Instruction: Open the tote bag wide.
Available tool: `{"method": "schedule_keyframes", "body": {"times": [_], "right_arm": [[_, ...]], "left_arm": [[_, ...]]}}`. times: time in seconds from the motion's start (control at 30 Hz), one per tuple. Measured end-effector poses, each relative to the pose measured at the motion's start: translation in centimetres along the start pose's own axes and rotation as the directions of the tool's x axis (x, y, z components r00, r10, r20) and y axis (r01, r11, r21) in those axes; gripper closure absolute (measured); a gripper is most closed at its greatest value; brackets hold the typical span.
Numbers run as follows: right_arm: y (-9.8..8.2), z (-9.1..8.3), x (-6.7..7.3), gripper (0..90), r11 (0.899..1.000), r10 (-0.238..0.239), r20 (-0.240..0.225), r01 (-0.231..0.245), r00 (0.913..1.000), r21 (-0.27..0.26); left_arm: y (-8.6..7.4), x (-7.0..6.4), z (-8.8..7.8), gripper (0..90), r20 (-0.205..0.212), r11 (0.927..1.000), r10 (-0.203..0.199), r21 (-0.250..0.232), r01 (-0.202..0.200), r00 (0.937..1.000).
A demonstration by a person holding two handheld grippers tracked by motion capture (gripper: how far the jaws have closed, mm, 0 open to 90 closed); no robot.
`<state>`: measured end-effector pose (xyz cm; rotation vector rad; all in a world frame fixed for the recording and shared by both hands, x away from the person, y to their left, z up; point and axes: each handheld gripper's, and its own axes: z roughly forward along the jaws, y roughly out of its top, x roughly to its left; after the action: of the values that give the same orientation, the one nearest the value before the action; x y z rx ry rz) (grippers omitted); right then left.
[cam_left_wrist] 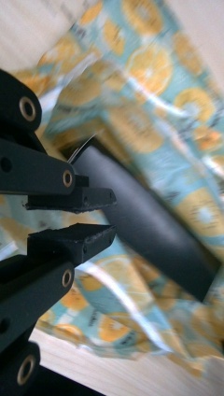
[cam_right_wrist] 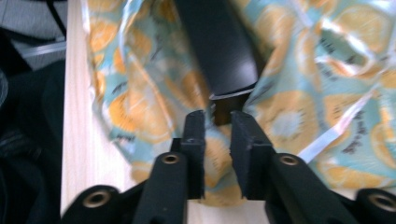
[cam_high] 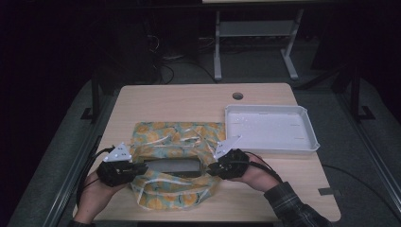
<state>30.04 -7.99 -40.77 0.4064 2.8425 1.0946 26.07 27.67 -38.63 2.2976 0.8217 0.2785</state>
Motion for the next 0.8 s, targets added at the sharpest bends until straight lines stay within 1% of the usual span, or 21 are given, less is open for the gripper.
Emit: {"method": "schedule_keyframes", "body": {"times": [0.07,0.1,0.13,0.2,0.27,0.33,0.37,0.4,0.47,0.53,0.6,0.63,0.67,0.7,0.8], "right_arm": [[-0.3,0.3,0.4,80.9,1.0,-0.014,-0.024,0.014,0.9996,0.016],[-0.5,0.5,0.7,81.9,1.0,-0.014,-0.031,0.014,0.9994,0.027],[-0.6,0.8,0.8,83.0,0.999,-0.023,-0.04,0.024,0.9989,0.036],[-0.9,1.4,1.2,84.4,0.998,-0.031,-0.059,0.034,0.9978,0.058],[-1.0,2.0,1.6,85.0,0.995,-0.044,-0.068,0.05,0.9967,0.088],[-1.1,2.5,1.7,85.6,0.993,-0.046,-0.074,0.054,0.9962,0.103],[-1.1,2.9,1.7,85.6,0.992,-0.048,-0.075,0.056,0.9961,0.113],[-1.1,3.2,1.8,85.6,0.991,-0.051,-0.075,0.06,0.9958,0.12],[-1.2,3.6,1.9,85.7,0.986,-0.069,-0.064,0.078,0.9956,0.148],[-1.3,4.0,1.9,86.2,0.982,-0.082,-0.062,0.092,0.9947,0.164],[-1.5,4.4,2.0,86.7,0.979,-0.088,-0.063,0.098,0.9941,0.177],[-1.5,4.5,2.0,86.7,0.978,-0.089,-0.065,0.1,0.9938,0.181],[-1.5,4.5,2.0,86.7,0.979,-0.091,-0.066,0.101,0.9937,0.177],[-1.4,4.3,2.0,86.4,0.98,-0.089,-0.065,0.099,0.9939,0.172],[-0.9,3.3,1.8,81.6,0.988,-0.072,-0.05,0.078,0.9961,0.133]], "left_arm": [[-0.6,-0.2,0.4,82.2,-0.002,0.9996,-0.009,0.027,0.009,1.0],[-1.1,-0.3,0.6,82.6,0.002,0.999,-0.018,0.042,0.018,0.9998],[-1.6,-0.4,0.7,83.0,0.01,0.998,-0.025,0.058,0.025,0.9996],[-2.5,-0.5,1.1,83.1,0.013,0.9956,-0.042,0.085,0.041,0.999],[-3.3,-0.7,1.5,83.2,0.018,0.9924,-0.05,0.114,0.047,0.9986],[-3.7,-0.6,2.0,83.2,0.004,0.9875,-0.045,0.151,0.044,0.999],[-3.8,-0.5,2.2,83.1,-0.005,0.9866,-0.038,0.159,0.038,0.9993],[-3.8,-0.3,2.4,83.1,-0.013,0.9845,-0.041,0.17,0.043,0.9991],[-3.9,-0.1,2.7,83.1,-0.023,0.9824,-0.037,0.183,0.04,0.9991],[-4.0,0.1,3.1,83.1,-0.037,0.9772,-0.022,0.21,0.029,0.9991],[-4.1,0.2,3.5,83.1,-0.037,0.9732,-0.016,0.229,0.024,0.9992],[-4.1,0.2,3.7,83.1,-0.035,0.9728,-0.018,0.23,0.026,0.9992],[-4.1,0.3,3.8,83.1,-0.033,0.9715,-0.008,0.237,0.016,0.9994],[-4.1,0.3,3.8,83.1,-0.034,0.9711,-0.007,0.238,0.015,0.9994],[-4.1,0.3,3.8,83.1,-0.034,0.9726,-0.015,0.231,0.023,0.9993]]}}
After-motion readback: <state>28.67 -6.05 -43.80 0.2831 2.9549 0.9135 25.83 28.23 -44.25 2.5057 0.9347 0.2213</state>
